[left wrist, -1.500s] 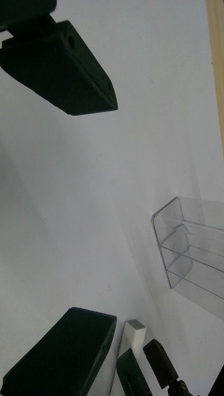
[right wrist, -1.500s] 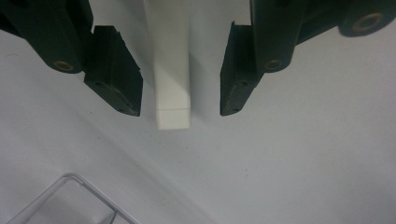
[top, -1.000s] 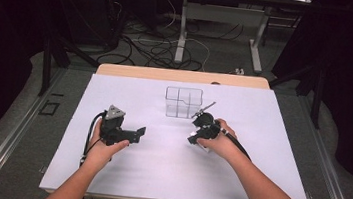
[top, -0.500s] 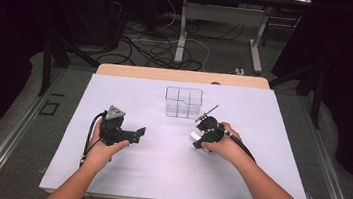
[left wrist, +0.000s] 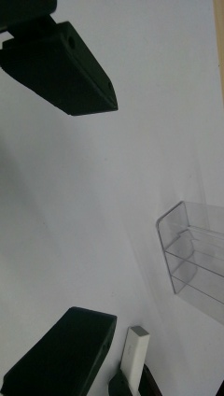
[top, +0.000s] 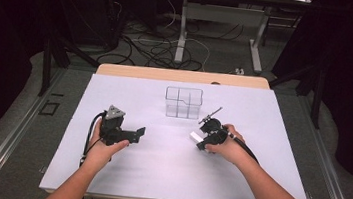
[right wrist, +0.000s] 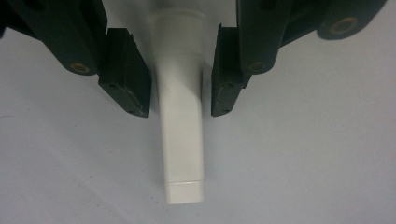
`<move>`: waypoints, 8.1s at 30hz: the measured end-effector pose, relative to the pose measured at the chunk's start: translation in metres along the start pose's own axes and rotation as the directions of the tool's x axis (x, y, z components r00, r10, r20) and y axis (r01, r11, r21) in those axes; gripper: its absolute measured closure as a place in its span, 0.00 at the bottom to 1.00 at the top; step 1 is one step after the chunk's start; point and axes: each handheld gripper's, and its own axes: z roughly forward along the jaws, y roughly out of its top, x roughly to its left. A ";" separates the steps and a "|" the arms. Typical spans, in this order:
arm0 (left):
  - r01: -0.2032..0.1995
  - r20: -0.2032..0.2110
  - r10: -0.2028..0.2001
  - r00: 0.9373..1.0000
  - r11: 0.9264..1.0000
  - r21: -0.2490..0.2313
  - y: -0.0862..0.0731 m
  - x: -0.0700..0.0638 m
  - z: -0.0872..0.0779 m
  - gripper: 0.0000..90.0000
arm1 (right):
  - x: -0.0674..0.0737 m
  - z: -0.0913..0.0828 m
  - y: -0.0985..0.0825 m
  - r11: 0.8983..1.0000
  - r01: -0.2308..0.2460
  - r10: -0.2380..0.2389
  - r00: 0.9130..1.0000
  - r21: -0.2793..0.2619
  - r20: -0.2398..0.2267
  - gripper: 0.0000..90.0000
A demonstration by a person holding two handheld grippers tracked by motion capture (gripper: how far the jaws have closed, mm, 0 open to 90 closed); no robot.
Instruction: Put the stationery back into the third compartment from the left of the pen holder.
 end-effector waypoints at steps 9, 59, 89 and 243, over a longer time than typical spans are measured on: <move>-0.001 -0.005 0.001 1.000 1.000 0.000 0.000 0.001 0.000 0.01 | 0.002 0.000 -0.002 1.000 0.017 -0.017 1.000 -0.004 0.024 0.72; 0.009 0.019 -0.009 1.000 1.000 0.012 0.000 -0.003 0.003 0.02 | -0.004 -0.016 0.003 0.997 0.002 -0.009 0.996 -0.076 -0.087 0.76; -0.145 0.185 0.128 0.974 0.986 0.081 -0.001 -0.043 0.016 0.18 | 0.019 -0.048 0.007 0.969 0.099 -0.127 0.986 -0.225 -0.112 0.76; -0.539 0.491 0.401 0.773 0.823 0.177 0.065 -0.064 0.056 0.76 | 0.110 -0.047 -0.014 0.146 0.985 -0.826 0.073 0.087 0.559 0.53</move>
